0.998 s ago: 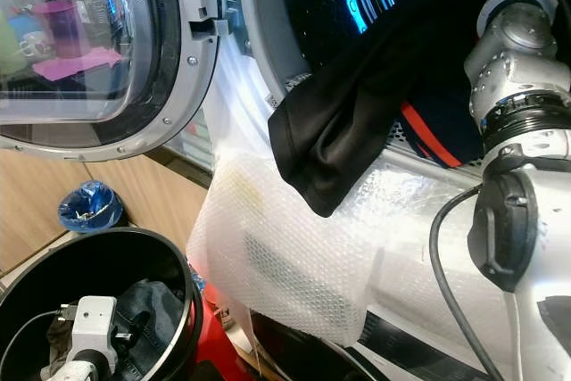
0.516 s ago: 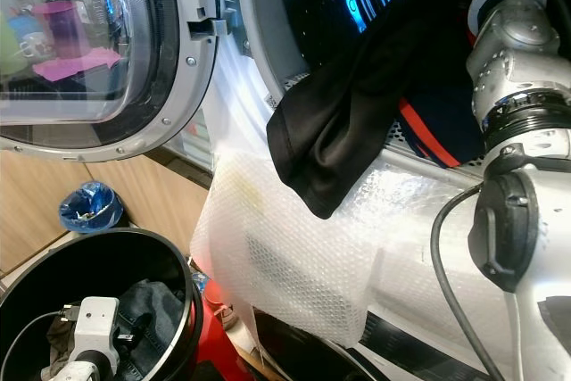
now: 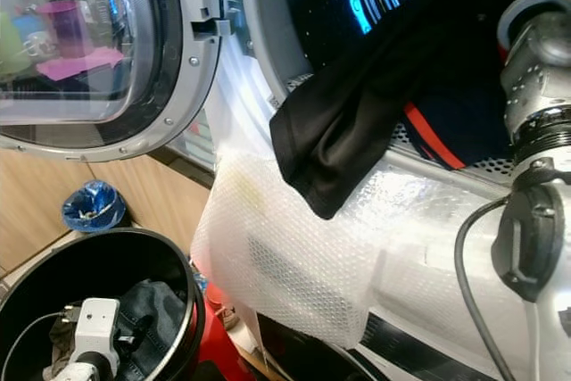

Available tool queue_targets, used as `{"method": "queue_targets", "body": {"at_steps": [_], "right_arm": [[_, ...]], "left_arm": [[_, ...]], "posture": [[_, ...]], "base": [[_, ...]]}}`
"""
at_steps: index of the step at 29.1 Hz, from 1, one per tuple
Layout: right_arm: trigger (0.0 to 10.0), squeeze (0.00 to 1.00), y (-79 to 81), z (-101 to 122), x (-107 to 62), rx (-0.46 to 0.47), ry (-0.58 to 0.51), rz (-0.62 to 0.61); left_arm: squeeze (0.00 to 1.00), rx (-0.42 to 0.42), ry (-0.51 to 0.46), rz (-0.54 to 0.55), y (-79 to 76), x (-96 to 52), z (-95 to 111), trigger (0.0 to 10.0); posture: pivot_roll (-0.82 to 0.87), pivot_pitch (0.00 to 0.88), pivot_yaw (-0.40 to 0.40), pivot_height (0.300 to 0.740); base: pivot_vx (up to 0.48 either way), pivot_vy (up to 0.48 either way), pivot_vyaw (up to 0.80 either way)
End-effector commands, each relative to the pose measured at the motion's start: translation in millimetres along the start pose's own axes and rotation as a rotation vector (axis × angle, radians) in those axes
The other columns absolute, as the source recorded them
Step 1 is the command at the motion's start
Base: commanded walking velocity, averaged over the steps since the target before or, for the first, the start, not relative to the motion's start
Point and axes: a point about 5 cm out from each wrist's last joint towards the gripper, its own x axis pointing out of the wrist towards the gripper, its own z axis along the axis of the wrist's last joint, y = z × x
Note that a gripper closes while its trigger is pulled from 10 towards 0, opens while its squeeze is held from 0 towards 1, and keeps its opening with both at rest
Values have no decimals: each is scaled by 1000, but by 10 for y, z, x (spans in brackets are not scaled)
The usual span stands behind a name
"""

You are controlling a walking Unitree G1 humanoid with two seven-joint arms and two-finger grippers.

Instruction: Clothes washing

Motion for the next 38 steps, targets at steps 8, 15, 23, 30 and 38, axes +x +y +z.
{"method": "queue_targets", "body": {"at_steps": [8, 15, 23, 30, 38], "right_arm": [[10000, 0, -384, 318, -45, 90, -102, -343], [10000, 0, -79, 52, -3, 104, -17, -118], [10000, 0, -193, 113, -67, 265, -33, 45], [10000, 0, -363, 46, -399, 94, -49, 154], [10000, 0, -362, 71, -612, -16, -31, 233]], "left_arm": [[0, 4, 32, 4, 28, -21, -49, 10000], [0, -1, 51, -8, -3, -50, -100, 10000], [0, -4, 61, -8, 2, -77, -126, 10000], [0, -8, 68, -14, -18, -92, -148, 10000], [0, 0, 73, -28, -24, -83, -145, 10000]], "posture": [[30, 0, 37, 740], [22, 0, 44, 740], [14, 0, 43, 740], [1, 0, 37, 740], [-14, 0, 45, 740]], "base": [[0, 0, 0], [0, 0, 0], [0, 0, 0], [0, 0, 0], [0, 0, 0]]}}
